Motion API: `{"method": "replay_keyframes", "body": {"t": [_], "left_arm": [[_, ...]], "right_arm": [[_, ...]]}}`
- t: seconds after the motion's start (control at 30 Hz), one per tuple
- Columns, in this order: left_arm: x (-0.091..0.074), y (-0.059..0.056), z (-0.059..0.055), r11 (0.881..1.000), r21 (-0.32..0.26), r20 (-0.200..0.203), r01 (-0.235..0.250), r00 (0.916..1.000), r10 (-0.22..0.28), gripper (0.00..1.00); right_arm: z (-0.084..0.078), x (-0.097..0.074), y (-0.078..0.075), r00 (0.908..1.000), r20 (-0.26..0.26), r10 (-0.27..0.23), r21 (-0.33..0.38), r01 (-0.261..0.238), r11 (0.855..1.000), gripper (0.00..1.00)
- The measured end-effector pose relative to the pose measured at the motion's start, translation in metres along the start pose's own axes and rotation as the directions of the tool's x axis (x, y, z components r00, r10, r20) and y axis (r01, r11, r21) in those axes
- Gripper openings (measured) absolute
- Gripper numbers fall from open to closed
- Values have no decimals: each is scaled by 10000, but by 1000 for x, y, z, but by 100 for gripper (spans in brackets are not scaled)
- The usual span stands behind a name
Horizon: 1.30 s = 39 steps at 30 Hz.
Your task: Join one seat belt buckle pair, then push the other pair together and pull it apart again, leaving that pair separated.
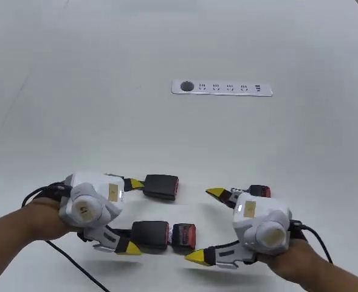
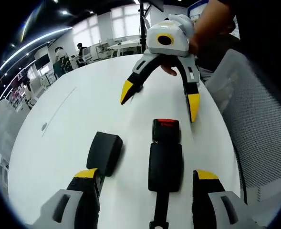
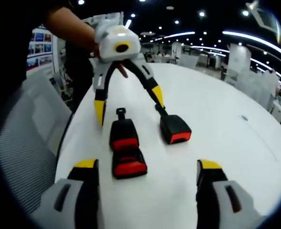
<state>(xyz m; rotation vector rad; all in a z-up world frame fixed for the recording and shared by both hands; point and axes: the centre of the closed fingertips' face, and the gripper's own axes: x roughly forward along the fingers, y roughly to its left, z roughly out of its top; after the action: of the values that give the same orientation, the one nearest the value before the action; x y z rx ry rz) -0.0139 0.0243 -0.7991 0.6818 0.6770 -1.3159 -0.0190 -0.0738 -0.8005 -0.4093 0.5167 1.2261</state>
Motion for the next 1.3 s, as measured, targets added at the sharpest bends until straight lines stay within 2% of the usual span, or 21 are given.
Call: {"method": "replay_keyframes", "body": {"t": [0.1, 0.17, 0.27, 0.33, 0.47, 0.5, 0.57, 0.7, 0.97, 1.03, 1.1, 1.17, 1.3], "left_arm": [[-6, 16, 3, 9990, -32, 92, -453, 9989, 454, 83], [-9, 27, 4, 9972, 76, 89, -738, 9972, 737, 85], [-10, 36, 6, 9967, -151, 168, -792, 9967, 794, 86], [-8, 43, 7, 9960, -60, 177, -892, 9958, 893, 85], [0, 56, 10, 9945, -151, 14, -1039, 9946, 1039, 85], [4, 60, 9, 9941, 53, -215, -1088, 9938, 1089, 84], [10, 62, 9, 9958, 2, -241, -916, 9955, 916, 83], [21, 66, 9, 9973, 349, -366, -648, 9971, 660, 81], [38, 72, 1, 9986, 446, -594, -269, 9978, 295, 70], [41, 75, -5, 9973, 670, -1012, -312, 9941, 378, 65], [45, 76, -5, 9980, 591, -991, -238, 9946, 296, 61], [48, 75, -3, 9989, 460, -788, 0, 9969, 36, 59], [51, 77, -2, 9996, 188, -790, 212, 9967, -196, 58]], "right_arm": [[-5, -16, -17, 9998, -102, -163, -231, 160, 9996, 83], [-12, -29, -33, 9994, -155, -306, 130, 308, 9994, 81], [-21, -42, -51, 9971, -337, -680, 69, 682, 9976, 81], [-28, -49, -61, 9960, -369, -808, 315, 820, 9961, 80], [-41, -58, -75, 9956, -487, -804, 859, 844, 9927, 77], [-46, -59, -77, 9950, -619, -785, 811, 834, 9932, 77], [-56, -61, -79, 9935, -955, -626, 734, 697, 9949, 75], [-70, -64, -86, 9909, -1262, -472, 1030, 604, 9928, 74], [-83, -64, -93, 9858, -1678, -57, 1094, 244, 9937, 66], [-84, -64, -95, 9848, -1735, 7, 1089, 184, 9939, 65], [-87, -63, -97, 9830, -1835, 94, 1061, 103, 9943, 63], [-89, -63, -97, 9805, -1958, 196, 937, -12, 9956, 61], [-94, -63, -93, 9737, -2235, 446, 738, -287, 9969, 56]]}}
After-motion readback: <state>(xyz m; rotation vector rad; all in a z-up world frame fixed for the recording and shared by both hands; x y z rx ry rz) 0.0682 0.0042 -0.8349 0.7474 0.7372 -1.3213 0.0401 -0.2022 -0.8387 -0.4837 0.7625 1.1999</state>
